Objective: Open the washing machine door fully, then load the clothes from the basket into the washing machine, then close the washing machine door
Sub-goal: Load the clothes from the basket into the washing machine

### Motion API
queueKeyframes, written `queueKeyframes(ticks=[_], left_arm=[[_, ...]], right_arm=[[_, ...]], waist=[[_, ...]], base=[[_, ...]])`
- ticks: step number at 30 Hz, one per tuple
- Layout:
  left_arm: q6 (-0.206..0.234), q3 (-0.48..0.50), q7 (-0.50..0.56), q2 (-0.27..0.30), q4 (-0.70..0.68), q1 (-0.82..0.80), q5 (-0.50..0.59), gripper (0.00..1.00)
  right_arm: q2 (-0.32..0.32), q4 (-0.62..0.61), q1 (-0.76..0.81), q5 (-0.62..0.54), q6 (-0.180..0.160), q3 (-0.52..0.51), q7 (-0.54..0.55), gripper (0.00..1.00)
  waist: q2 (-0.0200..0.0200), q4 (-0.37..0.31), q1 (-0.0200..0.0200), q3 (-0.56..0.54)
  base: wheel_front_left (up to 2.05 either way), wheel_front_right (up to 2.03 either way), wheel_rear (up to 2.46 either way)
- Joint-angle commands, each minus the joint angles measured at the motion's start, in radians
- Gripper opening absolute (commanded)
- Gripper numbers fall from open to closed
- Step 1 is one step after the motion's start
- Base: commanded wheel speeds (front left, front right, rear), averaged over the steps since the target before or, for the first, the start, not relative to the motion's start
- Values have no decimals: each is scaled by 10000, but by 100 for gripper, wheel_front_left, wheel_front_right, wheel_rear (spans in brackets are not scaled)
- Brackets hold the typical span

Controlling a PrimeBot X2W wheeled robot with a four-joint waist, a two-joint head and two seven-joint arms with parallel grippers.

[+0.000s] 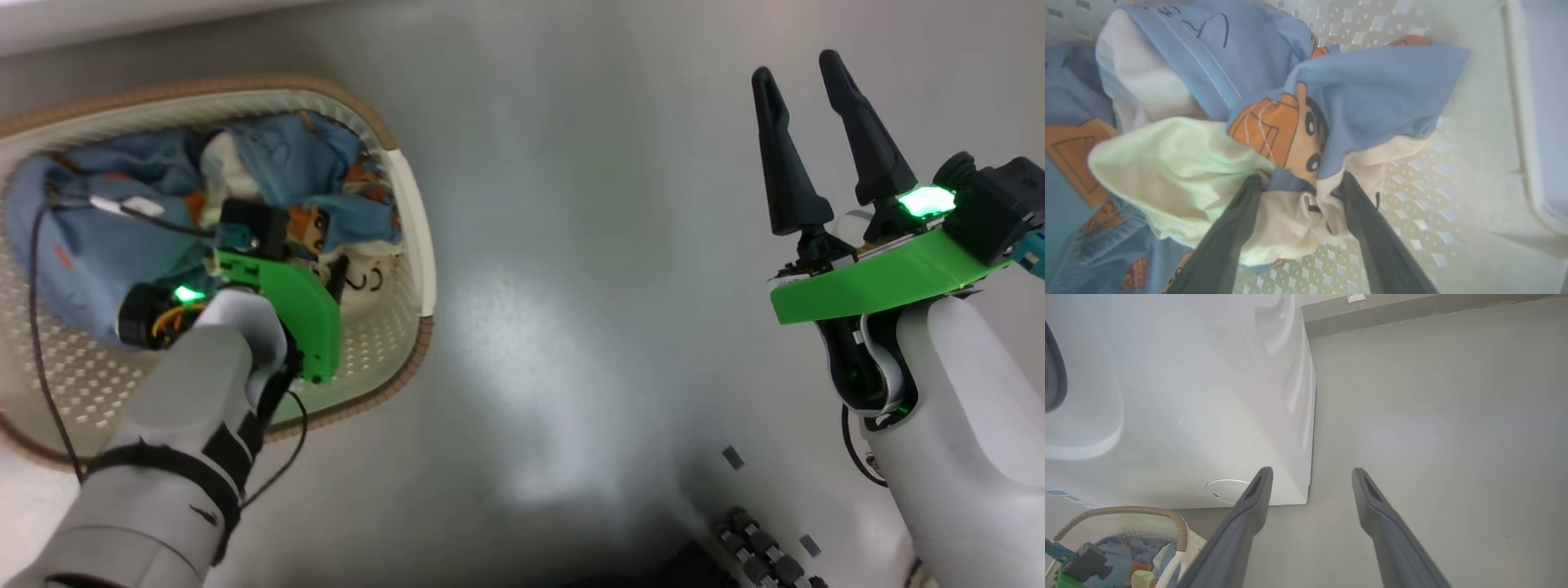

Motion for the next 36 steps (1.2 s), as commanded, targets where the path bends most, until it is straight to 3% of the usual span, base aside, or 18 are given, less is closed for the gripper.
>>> queueKeyframes(ticks=[1,5,10,17,18,19,20,36], left_arm=[[14,148,-63,273,19,-62,-108,100],[339,214,173,371,134,-240,-187,100],[461,149,1308,551,214,-206,-269,100],[745,-89,1621,717,235,-319,-78,100],[833,-88,1533,749,237,-346,-69,64],[895,-62,1401,768,238,-368,-87,18],[915,-43,1298,777,239,-377,-106,0],[294,187,-225,406,247,477,-670,0]], right_arm=[[45,-233,257,-126,58,125,-78,100],[136,-272,238,-133,58,139,-78,100],[222,-341,292,-151,58,110,-78,100],[295,-350,301,-174,58,79,-78,100],[309,-352,293,-179,58,88,-78,100],[319,-355,281,-181,58,100,-78,100],[323,-355,268,-181,58,114,-78,100],[73,-205,404,-197,58,101,-78,100]], waist=[[-1,-227,-1,239],[-1,-419,-1,380],[-1,-582,-1,475],[-1,-641,-1,512],[-1,-643,-1,514],[-1,-646,-1,518],[-1,-648,-1,519],[-1,-78,-1,-980]], base=[[0,0,0],[0,0,0],[0,0,0],[0,0,0],[0,0,0],[0,0,0],[0,0,0],[0,0,0]])
